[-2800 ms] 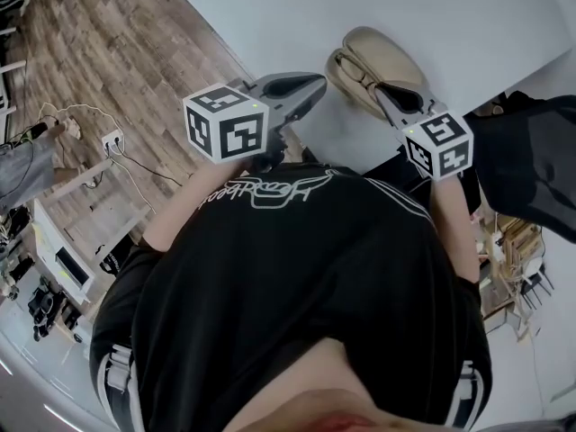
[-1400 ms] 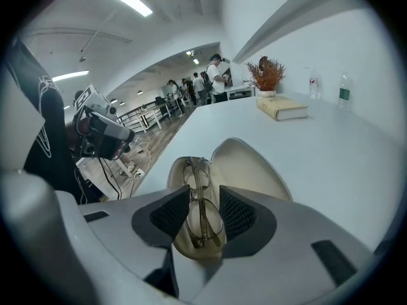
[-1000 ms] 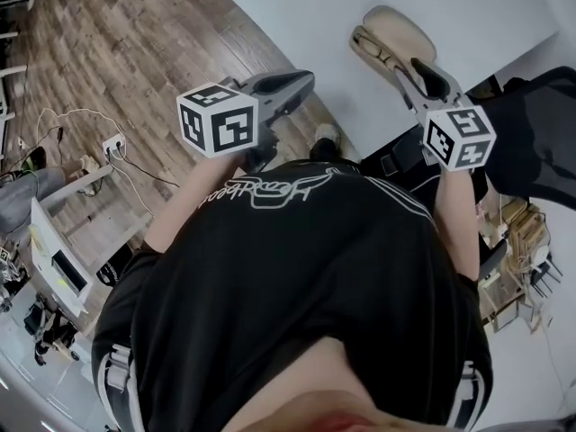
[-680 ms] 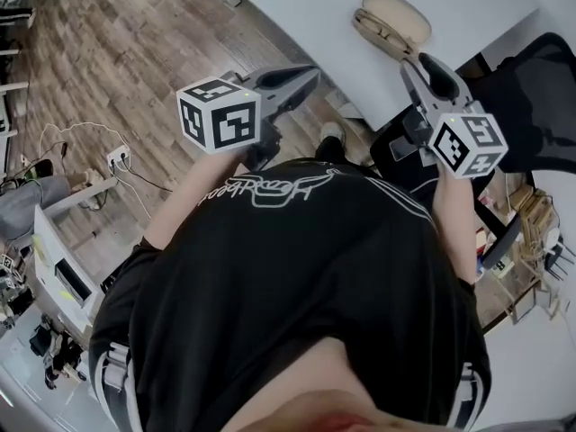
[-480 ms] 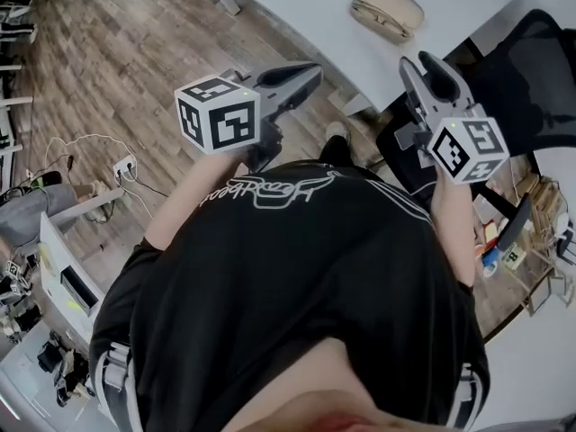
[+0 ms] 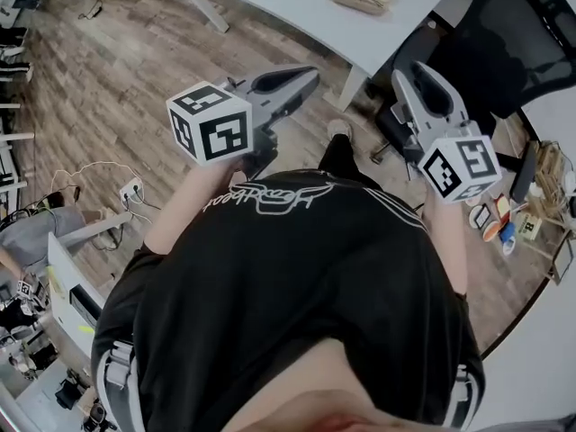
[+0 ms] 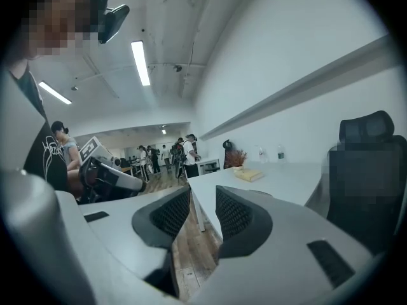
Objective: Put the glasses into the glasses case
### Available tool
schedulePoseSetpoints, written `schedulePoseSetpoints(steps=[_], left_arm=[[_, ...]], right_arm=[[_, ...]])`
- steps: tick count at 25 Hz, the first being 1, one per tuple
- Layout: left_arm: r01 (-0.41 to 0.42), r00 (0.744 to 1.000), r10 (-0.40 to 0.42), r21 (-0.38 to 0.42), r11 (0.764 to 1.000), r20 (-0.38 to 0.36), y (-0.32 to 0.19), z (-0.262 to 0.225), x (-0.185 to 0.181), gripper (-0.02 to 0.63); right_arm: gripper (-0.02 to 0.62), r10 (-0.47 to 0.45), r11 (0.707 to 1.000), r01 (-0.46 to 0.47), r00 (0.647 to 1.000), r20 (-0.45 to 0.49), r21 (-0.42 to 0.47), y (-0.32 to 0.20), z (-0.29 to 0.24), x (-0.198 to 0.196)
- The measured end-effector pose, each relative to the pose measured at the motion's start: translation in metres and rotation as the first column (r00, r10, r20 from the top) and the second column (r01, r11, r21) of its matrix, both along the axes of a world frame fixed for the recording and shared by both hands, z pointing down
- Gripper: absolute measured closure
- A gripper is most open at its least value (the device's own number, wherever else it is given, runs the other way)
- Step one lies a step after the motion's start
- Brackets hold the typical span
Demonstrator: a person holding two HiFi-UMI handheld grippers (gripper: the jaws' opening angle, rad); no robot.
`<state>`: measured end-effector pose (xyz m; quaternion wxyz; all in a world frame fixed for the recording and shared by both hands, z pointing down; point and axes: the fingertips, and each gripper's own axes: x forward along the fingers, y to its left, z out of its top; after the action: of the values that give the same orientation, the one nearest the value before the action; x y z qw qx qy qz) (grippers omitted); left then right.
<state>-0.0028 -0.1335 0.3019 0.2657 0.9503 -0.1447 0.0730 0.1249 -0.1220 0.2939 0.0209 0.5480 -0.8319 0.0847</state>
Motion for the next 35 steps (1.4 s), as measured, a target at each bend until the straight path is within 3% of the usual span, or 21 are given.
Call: schedulePoseSetpoints(steps=[9, 22, 35], left_arm=[[-0.048, 0.999, 0.049, 0.031, 0.998, -0.024, 0.053, -0.013, -0.003, 0.6], [-0.091, 0.996, 0.092, 0.045, 0.995, -0.015, 0.096, 0.0, -0.001, 0.6], [-0.131, 0.991, 0.131, -0.003, 0.991, 0.01, 0.109, 0.023, 0.004, 0.6]], right_arm=[[0.561, 0.001, 0.999, -0.004, 0.995, 0.101, 0.034, 0.067, -0.016, -0.02], [0.569, -0.038, 0.998, 0.043, 0.994, 0.105, -0.051, 0.121, 0.012, -0.05], [0.572, -0.021, 0.991, 0.036, 0.993, 0.115, -0.131, 0.132, 0.038, -0.054]])
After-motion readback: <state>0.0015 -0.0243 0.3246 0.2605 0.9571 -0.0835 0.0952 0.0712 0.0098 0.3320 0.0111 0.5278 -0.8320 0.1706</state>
